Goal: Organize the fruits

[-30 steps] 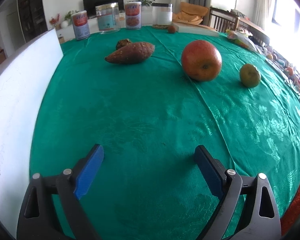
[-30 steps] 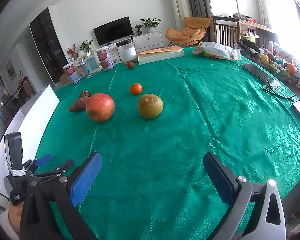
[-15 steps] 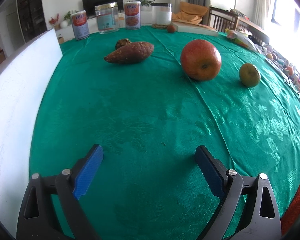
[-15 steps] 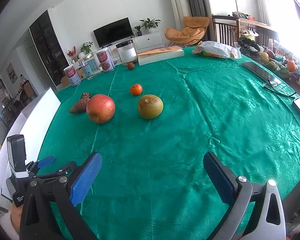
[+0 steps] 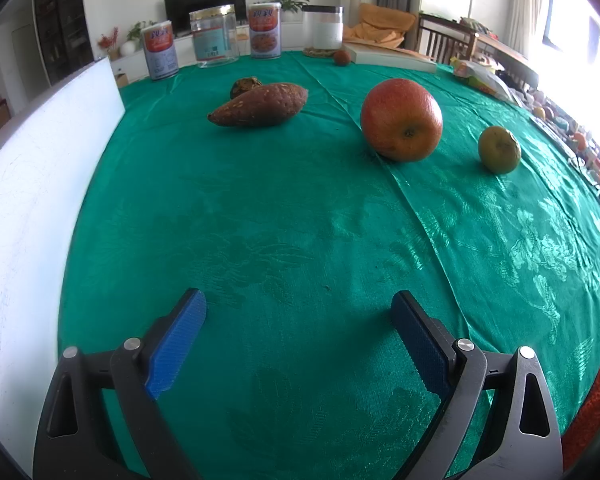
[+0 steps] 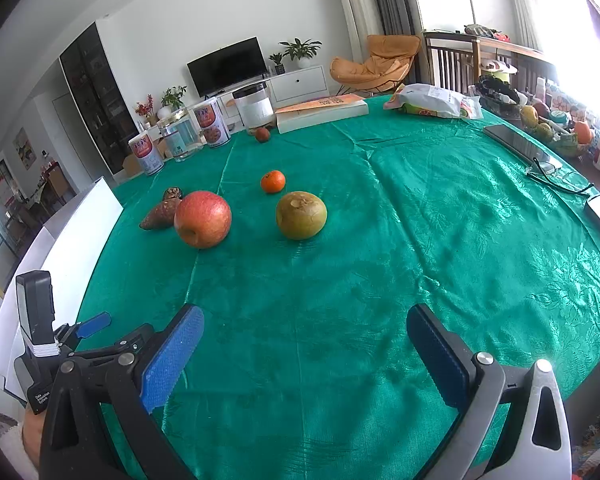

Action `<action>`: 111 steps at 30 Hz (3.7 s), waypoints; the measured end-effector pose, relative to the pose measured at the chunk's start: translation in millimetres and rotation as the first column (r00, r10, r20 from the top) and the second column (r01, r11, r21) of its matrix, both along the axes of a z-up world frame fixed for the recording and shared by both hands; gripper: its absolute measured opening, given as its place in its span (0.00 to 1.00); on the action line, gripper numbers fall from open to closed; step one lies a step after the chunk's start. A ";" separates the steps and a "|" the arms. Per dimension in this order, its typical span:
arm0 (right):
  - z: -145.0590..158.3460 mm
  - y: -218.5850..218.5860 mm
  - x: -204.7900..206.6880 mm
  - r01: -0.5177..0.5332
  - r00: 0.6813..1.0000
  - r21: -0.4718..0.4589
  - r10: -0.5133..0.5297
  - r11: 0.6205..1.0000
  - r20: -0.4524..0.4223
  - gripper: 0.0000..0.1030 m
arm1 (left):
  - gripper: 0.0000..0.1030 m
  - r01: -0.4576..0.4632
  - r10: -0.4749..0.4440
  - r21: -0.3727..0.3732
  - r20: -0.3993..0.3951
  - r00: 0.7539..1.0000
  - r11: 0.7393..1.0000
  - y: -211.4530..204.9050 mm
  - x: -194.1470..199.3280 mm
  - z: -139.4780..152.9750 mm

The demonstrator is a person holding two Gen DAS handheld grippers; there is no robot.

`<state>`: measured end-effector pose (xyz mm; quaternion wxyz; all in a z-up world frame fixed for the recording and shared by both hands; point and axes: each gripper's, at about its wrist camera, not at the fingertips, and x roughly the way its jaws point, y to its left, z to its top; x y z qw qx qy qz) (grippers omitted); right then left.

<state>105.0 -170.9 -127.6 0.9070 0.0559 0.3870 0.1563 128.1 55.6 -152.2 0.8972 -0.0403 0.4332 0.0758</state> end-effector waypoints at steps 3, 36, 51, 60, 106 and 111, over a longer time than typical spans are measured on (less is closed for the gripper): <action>-0.1 0.0 0.0 0.000 1.000 0.000 0.000 1.000 0.000 0.98 | 0.93 0.006 -0.006 -0.001 -0.002 1.000 1.000 -0.5 0.5 -0.4; 0.5 -12.7 -0.7 0.001 1.000 0.082 -0.002 0.997 0.009 0.98 | 0.61 0.155 -0.165 -0.066 -0.197 0.967 0.986 70.7 196.1 27.1; -0.2 -17.3 -1.8 0.006 1.000 0.101 -0.007 0.995 0.008 0.98 | 0.45 0.026 -0.057 -0.130 -0.242 0.969 0.991 80.1 191.8 17.5; 0.4 -18.9 -2.3 0.004 1.000 0.107 -0.005 0.994 0.014 0.98 | 0.40 -0.096 0.020 -0.277 -0.264 0.964 0.956 60.2 90.0 27.3; -47.5 37.2 145.0 -0.055 0.975 0.023 0.059 0.998 -0.213 0.51 | 0.97 -0.004 0.004 -0.007 -0.048 0.999 1.000 19.8 11.3 -0.3; -46.1 24.7 103.4 -0.112 0.957 0.057 0.123 0.992 -0.261 0.51 | 0.97 0.023 -0.028 -0.060 -0.073 0.997 0.998 24.0 3.6 6.7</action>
